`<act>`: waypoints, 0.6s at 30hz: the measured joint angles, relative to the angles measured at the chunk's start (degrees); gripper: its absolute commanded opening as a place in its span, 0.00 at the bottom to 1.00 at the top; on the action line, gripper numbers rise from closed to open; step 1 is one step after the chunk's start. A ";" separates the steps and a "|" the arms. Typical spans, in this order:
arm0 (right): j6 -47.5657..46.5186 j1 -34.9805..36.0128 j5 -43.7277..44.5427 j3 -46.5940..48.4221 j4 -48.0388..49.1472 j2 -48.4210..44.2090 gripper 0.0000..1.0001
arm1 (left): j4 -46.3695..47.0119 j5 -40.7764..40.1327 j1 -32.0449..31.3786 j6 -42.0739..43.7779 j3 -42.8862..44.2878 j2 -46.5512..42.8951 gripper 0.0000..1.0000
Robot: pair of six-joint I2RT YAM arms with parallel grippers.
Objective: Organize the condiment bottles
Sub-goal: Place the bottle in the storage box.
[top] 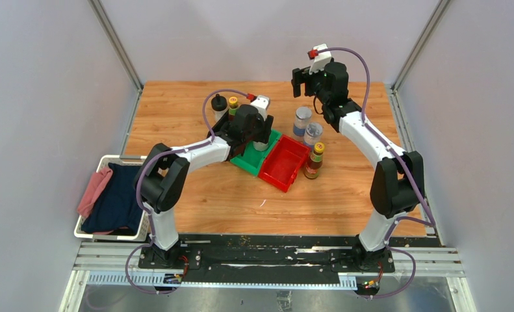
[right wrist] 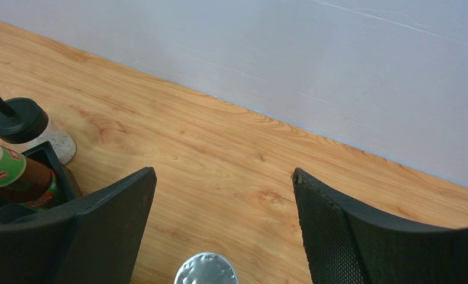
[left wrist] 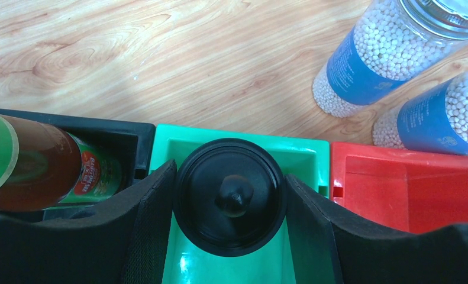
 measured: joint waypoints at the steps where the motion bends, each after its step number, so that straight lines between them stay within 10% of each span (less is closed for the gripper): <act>1: 0.00 0.00 0.00 0.00 -0.02 0.00 0.89 | 0.00 0.00 0.00 -0.02 0.00 0.00 0.60; 18: 0.00 0.00 -0.44 0.00 -0.02 0.00 0.89 | 1.20 -0.79 0.00 -1.11 -0.17 0.00 0.81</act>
